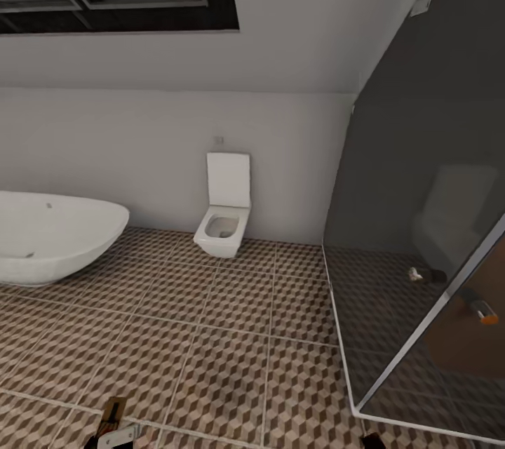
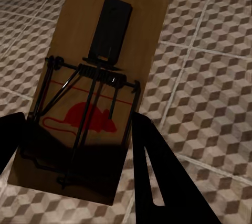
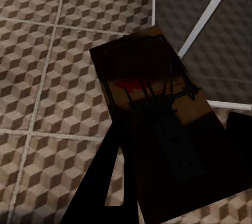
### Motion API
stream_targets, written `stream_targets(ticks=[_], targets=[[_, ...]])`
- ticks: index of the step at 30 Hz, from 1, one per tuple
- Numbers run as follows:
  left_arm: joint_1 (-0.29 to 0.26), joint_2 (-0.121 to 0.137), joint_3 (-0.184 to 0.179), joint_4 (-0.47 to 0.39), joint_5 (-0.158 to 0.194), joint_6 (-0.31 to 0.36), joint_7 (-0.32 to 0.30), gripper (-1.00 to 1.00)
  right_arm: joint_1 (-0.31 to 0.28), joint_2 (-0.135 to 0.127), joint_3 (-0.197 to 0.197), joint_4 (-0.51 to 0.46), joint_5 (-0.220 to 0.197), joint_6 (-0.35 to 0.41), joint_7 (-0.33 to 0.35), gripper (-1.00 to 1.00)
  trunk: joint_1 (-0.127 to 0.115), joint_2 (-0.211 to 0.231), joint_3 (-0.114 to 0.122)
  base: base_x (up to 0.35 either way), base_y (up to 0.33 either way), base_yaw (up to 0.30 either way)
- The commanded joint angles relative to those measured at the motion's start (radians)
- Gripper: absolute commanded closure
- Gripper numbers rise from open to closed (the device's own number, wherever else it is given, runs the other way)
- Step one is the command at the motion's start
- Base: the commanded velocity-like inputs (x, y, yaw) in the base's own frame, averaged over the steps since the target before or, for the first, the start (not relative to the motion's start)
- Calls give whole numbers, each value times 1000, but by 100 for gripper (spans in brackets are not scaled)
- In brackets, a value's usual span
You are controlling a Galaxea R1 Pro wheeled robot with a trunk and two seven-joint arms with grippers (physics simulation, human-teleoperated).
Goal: Take the four mousetraps from the cabinet in the bathroom and place them on the bathroom floor. Make sure all four end up on the same floor surface, and ensure that at least two of them are either under or directly next to the same bathroom sink.
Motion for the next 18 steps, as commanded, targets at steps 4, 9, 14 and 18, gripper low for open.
stream_targets(ticks=[4, 9, 14, 18], targets=[[-1, 0, -7, 1, -5, -1, 6, 100, 0, 0, 1, -1, 4, -1, -7, 100, 1, -2, -1, 0, 140, 68], [-1, 0, -7, 1, -5, -1, 6, 100, 0, 0, 1, -1, 4, -1, -7, 100, 1, -2, -1, 0, 255, 10], [-1, 0, -7, 1, -5, -1, 6, 100, 0, 0, 1, -1, 4, -1, -7, 100, 1, -2, -1, 0, 231, 1], [-1, 0, -7, 2, -5, -1, 5, 100, 0, 0, 1, -1, 4, -1, -7, 100, 1, -2, -1, 43, 221, 0]])
